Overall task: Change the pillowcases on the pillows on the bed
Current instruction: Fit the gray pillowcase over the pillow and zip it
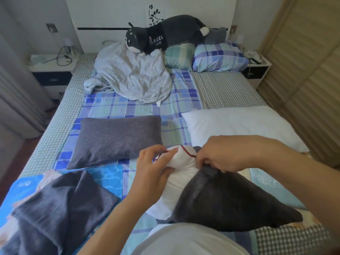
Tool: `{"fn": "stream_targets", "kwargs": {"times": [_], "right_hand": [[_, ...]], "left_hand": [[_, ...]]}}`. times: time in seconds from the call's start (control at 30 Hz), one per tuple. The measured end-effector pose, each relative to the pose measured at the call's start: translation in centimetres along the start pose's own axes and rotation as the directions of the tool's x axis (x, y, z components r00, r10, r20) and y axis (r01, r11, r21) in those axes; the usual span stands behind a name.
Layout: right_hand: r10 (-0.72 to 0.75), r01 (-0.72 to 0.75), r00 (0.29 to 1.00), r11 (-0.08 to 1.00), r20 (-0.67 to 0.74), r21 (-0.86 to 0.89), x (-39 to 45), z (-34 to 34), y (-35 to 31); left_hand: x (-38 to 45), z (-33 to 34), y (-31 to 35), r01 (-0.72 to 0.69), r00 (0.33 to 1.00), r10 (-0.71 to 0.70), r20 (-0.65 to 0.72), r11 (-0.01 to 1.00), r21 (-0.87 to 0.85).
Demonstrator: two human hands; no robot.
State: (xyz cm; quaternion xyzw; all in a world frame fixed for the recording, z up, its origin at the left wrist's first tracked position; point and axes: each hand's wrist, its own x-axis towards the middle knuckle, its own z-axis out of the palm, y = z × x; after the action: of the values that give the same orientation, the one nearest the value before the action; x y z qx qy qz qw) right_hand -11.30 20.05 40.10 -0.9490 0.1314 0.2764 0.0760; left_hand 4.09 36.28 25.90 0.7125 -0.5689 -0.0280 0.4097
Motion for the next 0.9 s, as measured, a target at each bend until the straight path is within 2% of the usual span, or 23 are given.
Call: {"fn": "stream_targets", "kwargs": {"times": [0.07,0.17,0.23,0.3,0.37,0.47,0.53,0.6,0.63,0.67,0.7,0.73,0.77,0.8,0.83,0.87,0.9], "right_hand": [[-0.043,0.041,0.998,0.999,-0.042,-0.029,0.3,0.3,0.3],[-0.223,0.208,0.963,0.972,-0.152,-0.109,1.0,1.0,0.2],[-0.317,0.317,0.938,0.948,-0.142,-0.023,1.2,0.8,0.0],[-0.367,0.376,0.926,0.918,-0.092,0.127,1.6,0.4,-0.2],[-0.372,0.373,0.927,0.906,-0.041,0.201,2.0,0.0,0.1],[-0.343,0.315,0.939,0.890,0.029,0.329,1.9,-0.2,0.9],[-0.362,0.354,0.931,0.867,-0.043,0.351,1.9,-0.5,0.8],[-0.380,0.417,0.909,0.847,-0.173,0.330,2.6,-1.0,-0.2],[-0.363,0.414,0.909,0.840,-0.206,0.350,3.2,-1.1,-0.7],[-0.329,0.393,0.918,0.830,-0.221,0.396,3.8,-1.2,-1.1],[-0.293,0.364,0.929,0.830,-0.224,0.422,4.4,-1.1,-1.0],[-0.256,0.331,0.941,0.836,-0.222,0.438,4.9,-0.7,-0.7],[-0.219,0.300,0.949,0.849,-0.225,0.435,5.2,-0.1,-0.1],[-0.173,0.264,0.957,0.855,-0.234,0.446,5.3,0.6,0.5],[-0.107,0.216,0.962,0.862,-0.253,0.458,5.3,1.5,0.9],[-0.014,0.151,0.961,0.864,-0.278,0.480,5.1,2.4,1.1],[0.100,0.080,0.944,0.854,-0.314,0.513,4.6,3.2,0.9]], "left_hand": [[-0.6,0.0,-0.1,-0.035,0.999,0.035,0.000,0.999,0.023],[-1.1,-0.3,0.0,-0.013,1.000,0.013,-0.024,1.000,-0.003],[-1.2,-0.5,0.2,-0.032,0.998,0.029,-0.061,0.998,-0.050],[-1.1,0.1,0.1,-0.116,0.989,0.118,-0.093,0.993,0.035],[-0.9,0.5,-0.3,-0.132,0.988,0.138,-0.070,0.987,0.091],[-0.8,0.4,-0.9,-0.057,0.998,0.057,0.025,0.998,0.016],[-0.8,0.4,-0.3,0.007,0.988,0.004,0.154,0.997,-0.074],[-1.1,1.4,1.4,0.119,0.945,-0.074,0.317,0.985,-0.124],[-1.4,2.1,2.2,0.267,0.895,-0.172,0.412,0.946,-0.185],[-1.9,2.2,3.0,0.444,0.811,-0.244,0.532,0.848,-0.289],[-2.3,2.0,3.2,0.593,0.744,-0.236,0.626,0.665,-0.455],[-2.4,1.8,3.0,0.689,0.712,-0.250,0.656,0.428,-0.585],[-2.2,1.5,2.7,0.757,0.650,-0.219,0.727,0.112,-0.644],[-2.1,0.8,2.5,0.746,0.646,-0.115,0.755,-0.116,-0.656],[-1.9,0.2,2.3,0.724,0.666,-0.050,0.744,-0.196,-0.661],[-1.6,-0.1,2.7,0.711,0.687,-0.027,0.726,-0.179,-0.680],[-1.2,-0.1,3.3,0.713,0.691,-0.064,0.720,-0.099,-0.694]]}}
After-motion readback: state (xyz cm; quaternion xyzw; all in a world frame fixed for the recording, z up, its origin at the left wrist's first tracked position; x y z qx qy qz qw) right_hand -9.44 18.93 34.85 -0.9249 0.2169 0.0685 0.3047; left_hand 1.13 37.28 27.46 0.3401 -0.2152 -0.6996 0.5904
